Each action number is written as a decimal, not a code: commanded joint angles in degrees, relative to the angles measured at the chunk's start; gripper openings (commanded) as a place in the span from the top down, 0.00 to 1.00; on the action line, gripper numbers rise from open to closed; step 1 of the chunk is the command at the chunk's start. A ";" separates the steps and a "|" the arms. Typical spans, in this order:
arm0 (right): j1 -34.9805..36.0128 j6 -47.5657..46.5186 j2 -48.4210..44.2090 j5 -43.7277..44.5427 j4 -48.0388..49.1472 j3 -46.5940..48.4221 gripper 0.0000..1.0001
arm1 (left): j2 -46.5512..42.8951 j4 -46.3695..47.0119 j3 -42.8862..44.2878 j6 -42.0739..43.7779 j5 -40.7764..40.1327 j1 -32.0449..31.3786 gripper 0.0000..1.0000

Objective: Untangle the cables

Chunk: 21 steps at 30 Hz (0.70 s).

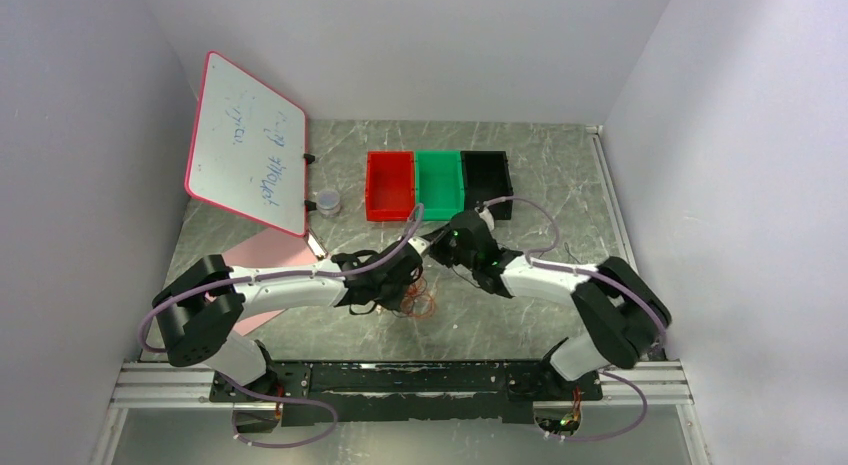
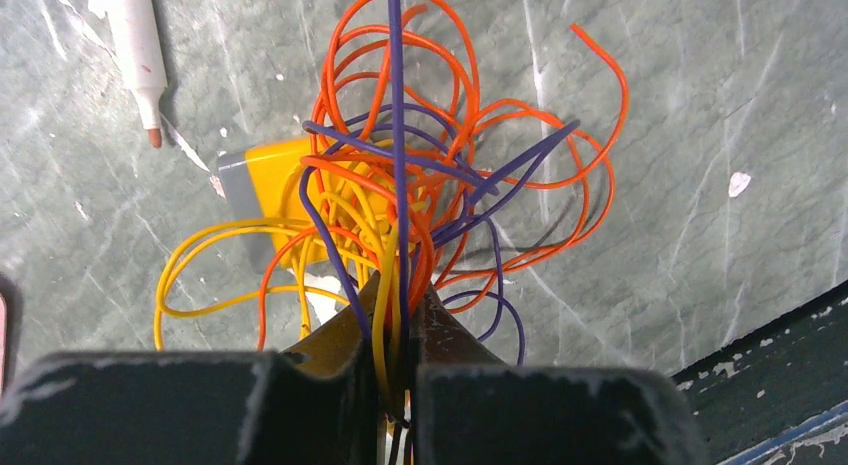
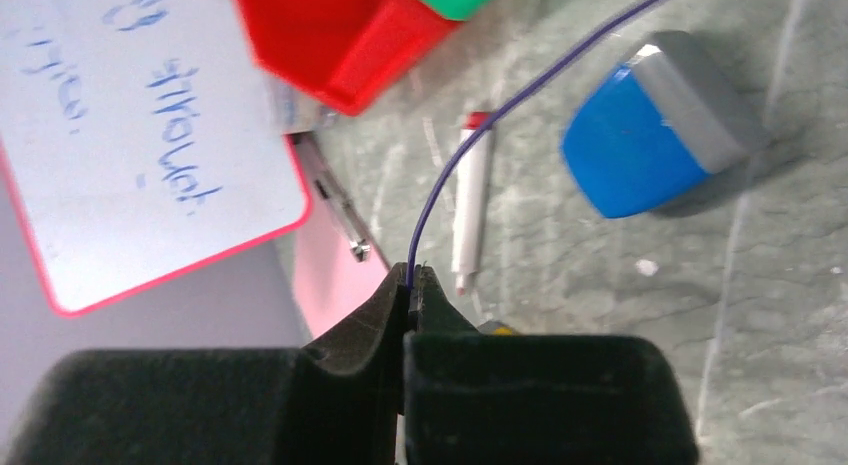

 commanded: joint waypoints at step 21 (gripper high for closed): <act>-11.79 -13.82 -30.40 16.11 -26.73 -0.65 1.00 | 7.39 3.11 -0.96 -2.08 -3.44 -0.46 0.72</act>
